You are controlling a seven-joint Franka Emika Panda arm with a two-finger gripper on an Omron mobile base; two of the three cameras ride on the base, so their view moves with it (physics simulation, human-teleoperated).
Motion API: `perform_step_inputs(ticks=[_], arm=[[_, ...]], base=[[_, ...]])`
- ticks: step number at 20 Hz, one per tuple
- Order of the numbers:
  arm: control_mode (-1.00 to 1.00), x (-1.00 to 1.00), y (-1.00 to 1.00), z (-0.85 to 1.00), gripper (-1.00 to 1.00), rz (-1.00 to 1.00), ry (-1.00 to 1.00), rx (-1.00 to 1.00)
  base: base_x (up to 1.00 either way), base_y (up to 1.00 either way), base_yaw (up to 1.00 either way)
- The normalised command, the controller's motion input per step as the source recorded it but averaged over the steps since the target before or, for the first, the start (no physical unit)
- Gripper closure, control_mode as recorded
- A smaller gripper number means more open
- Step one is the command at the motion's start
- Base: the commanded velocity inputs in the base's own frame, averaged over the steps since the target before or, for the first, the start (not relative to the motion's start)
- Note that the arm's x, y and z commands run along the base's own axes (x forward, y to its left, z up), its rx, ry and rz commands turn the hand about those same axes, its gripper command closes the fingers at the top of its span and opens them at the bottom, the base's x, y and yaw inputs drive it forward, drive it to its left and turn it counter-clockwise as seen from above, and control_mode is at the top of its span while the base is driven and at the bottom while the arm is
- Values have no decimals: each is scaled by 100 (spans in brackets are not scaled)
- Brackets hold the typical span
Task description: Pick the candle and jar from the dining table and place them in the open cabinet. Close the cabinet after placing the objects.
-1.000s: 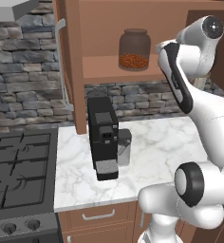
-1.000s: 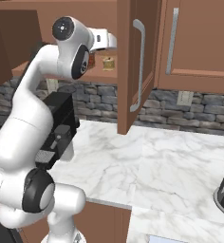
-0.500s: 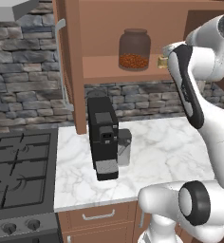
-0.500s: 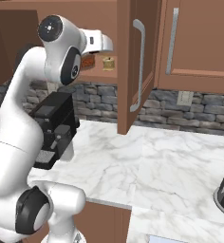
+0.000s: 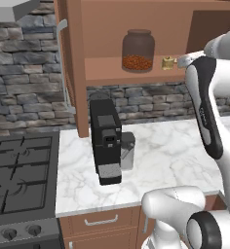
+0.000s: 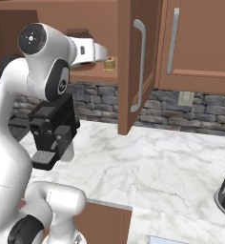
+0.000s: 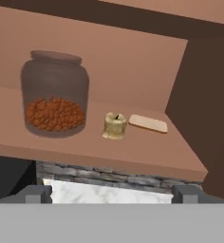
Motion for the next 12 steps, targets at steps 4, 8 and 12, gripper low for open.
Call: perform_step_inputs(ticks=[4,8,12], arm=[[-100,-73,2,0,-100,0,0,2],[-100,-74,2,0,-100,0,2,4],[-100,-73,17,0,-100,0,0,3]], base=[[0,0,0],[0,0,0],[0,0,0]])
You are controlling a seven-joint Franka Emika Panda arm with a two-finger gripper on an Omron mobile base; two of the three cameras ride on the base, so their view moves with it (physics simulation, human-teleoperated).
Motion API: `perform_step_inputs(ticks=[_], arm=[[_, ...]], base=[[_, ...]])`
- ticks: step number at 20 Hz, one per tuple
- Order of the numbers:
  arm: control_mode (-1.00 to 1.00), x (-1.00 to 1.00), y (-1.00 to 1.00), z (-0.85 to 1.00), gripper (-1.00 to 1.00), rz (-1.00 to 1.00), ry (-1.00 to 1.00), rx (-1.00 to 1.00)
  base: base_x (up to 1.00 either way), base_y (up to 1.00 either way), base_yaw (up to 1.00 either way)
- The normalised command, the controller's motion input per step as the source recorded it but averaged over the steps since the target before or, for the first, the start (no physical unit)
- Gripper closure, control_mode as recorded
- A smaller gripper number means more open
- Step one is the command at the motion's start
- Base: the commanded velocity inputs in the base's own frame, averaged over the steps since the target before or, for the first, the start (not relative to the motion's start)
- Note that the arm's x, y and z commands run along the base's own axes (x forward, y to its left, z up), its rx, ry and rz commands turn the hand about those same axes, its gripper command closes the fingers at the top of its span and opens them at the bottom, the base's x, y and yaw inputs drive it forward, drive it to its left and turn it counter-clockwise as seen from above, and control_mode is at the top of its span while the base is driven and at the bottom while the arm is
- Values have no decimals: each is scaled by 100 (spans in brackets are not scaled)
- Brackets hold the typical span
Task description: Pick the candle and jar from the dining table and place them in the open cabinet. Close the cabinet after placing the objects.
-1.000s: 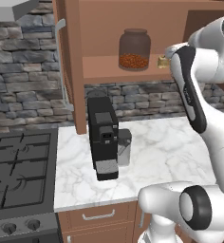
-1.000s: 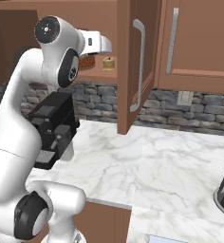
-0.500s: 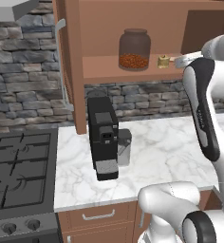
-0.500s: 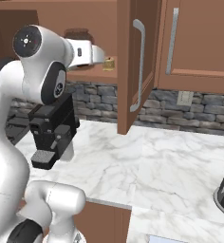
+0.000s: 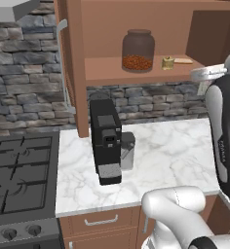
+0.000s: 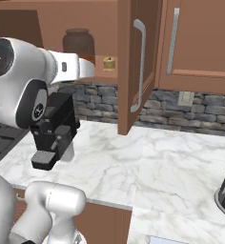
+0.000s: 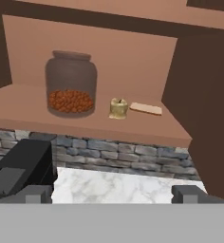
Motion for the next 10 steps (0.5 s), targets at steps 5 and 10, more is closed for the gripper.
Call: perform_step_inputs(ticks=[5,10], arm=[[-100,-64,26,0,-100,0,0,0],[-100,-56,27,-1,-100,0,0,0]], base=[[0,0,0],[0,0,0]])
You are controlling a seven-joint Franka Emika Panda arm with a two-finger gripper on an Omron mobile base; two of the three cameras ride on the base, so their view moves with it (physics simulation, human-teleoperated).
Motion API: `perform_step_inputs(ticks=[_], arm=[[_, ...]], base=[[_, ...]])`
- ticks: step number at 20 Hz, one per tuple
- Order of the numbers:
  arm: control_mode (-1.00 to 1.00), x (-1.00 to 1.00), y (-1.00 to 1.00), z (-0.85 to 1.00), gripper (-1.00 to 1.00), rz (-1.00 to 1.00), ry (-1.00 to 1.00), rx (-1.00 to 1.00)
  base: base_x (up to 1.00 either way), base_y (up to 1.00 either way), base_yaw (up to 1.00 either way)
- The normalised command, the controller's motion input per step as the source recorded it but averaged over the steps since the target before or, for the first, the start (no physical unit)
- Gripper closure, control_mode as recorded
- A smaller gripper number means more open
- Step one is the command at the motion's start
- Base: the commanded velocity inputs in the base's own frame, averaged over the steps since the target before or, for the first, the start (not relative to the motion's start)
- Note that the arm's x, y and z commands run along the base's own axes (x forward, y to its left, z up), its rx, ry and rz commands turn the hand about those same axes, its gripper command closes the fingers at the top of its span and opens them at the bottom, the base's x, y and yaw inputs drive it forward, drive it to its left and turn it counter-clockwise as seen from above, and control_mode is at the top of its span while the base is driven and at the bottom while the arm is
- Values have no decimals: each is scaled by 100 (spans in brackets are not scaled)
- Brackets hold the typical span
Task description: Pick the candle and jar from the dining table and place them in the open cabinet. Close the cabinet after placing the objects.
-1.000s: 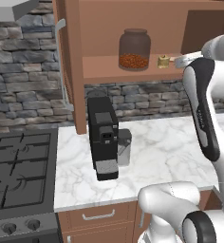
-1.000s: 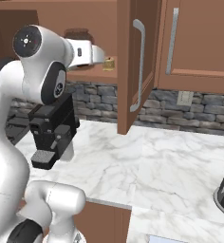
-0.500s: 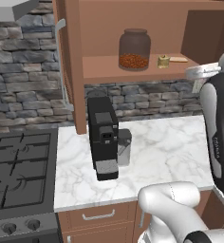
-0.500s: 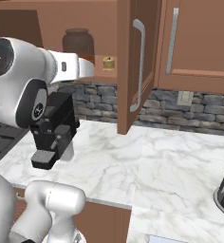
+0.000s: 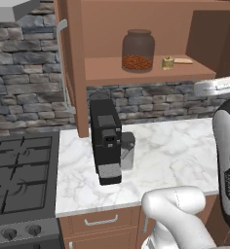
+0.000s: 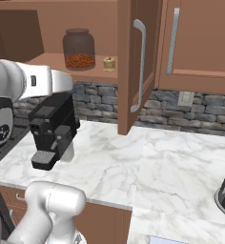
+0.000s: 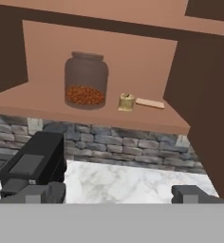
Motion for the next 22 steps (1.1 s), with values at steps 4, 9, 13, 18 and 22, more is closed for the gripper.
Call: perform_step_inputs(ticks=[4,9,13,18,22], arm=[[-100,-69,7,-13,-100,0,-1,0],[-100,-72,-1,-9,-100,-5,-1,6],[-100,-41,-24,0,-100,-14,0,18],[-100,-16,-29,6,-100,-22,7,22],[-100,-6,-45,8,-100,-22,9,24]], base=[[0,0,0],[0,0,0],[0,0,0],[0,0,0],[0,0,0]])
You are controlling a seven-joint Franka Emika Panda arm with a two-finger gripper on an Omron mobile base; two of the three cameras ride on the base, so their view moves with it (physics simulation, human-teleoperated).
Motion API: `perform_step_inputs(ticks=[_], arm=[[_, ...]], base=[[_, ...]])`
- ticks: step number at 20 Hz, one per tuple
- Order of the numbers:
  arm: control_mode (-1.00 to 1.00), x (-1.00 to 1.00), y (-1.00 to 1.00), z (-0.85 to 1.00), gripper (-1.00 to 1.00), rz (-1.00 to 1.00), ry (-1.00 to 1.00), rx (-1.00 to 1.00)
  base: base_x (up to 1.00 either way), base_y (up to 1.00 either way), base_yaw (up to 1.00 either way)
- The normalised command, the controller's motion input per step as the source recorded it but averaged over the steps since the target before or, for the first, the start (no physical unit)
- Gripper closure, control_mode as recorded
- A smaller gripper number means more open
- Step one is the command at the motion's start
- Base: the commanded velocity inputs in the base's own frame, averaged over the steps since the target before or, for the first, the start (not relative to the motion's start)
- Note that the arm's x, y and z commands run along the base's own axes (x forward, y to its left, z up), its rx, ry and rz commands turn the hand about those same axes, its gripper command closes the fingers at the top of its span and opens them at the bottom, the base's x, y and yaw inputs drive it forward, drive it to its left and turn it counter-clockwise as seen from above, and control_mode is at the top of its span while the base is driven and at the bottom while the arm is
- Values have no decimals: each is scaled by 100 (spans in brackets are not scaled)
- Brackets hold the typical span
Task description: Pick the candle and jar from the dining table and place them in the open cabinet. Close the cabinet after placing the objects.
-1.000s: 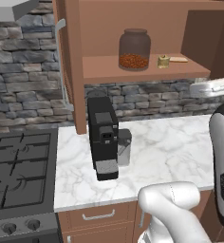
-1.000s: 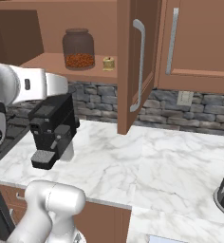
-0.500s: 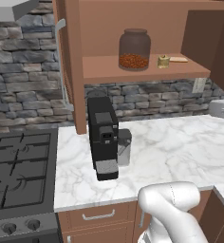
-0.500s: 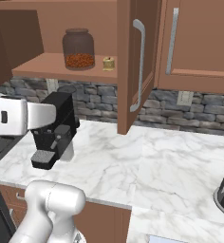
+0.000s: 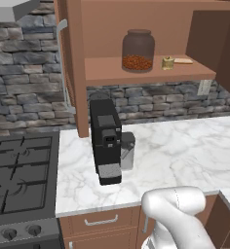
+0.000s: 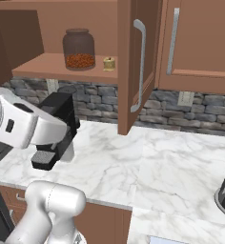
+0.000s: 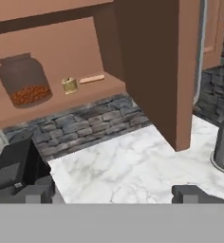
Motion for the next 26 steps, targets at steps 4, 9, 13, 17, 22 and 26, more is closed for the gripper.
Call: perform_step_inputs(ticks=[4,9,13,17,22,26], arm=[[-100,-27,-44,0,-100,-18,4,24],[-100,-25,-58,0,-100,-15,2,23],[-100,0,-57,1,-100,-8,6,25],[-100,0,-42,12,-100,0,5,23],[-100,2,-15,4,-100,1,6,6],[-100,11,-13,0,-100,0,0,18]], base=[[0,0,0],[0,0,0],[0,0,0],[0,0,0],[0,0,0],[0,0,0]])
